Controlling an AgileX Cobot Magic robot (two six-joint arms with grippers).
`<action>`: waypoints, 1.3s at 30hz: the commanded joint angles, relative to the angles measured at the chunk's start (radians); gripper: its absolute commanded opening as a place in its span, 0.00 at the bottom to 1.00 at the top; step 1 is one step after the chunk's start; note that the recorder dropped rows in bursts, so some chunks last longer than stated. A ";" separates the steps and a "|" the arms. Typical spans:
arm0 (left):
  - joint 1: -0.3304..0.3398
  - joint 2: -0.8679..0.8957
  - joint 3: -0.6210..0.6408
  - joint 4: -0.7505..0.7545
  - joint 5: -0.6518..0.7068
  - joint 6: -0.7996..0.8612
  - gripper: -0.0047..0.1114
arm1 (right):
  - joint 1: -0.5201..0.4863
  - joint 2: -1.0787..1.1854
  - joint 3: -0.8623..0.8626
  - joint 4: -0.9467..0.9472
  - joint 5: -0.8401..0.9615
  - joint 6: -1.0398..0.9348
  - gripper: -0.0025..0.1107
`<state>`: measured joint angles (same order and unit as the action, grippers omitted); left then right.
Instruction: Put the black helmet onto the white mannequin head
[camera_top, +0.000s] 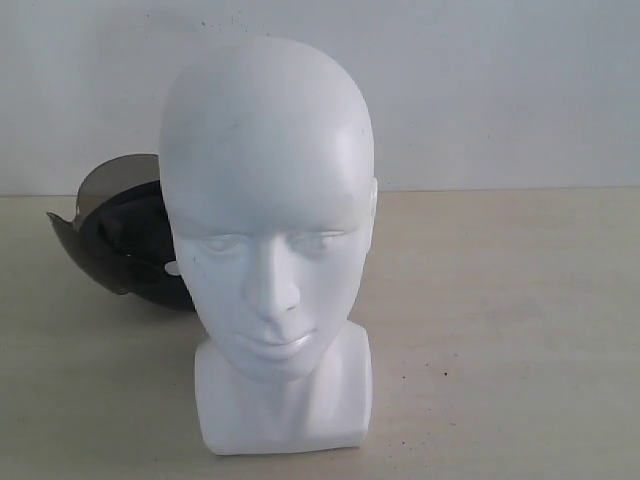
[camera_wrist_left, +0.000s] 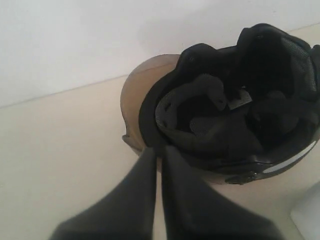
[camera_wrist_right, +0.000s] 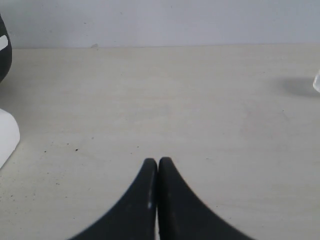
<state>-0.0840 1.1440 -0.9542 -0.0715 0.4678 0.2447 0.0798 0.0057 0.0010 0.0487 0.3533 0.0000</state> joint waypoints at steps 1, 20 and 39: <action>0.028 0.060 -0.063 -0.021 0.097 0.031 0.08 | -0.007 -0.006 -0.001 -0.006 -0.005 0.000 0.02; 0.030 0.353 -0.278 0.097 0.254 0.063 0.08 | -0.007 -0.006 -0.001 -0.006 -0.012 0.000 0.02; 0.030 0.556 -0.287 0.177 -0.088 0.179 0.08 | -0.007 -0.006 -0.001 -0.006 -0.012 0.000 0.02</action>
<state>-0.0575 1.6889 -1.2353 0.0965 0.4481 0.4186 0.0798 0.0057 0.0010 0.0487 0.3533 0.0000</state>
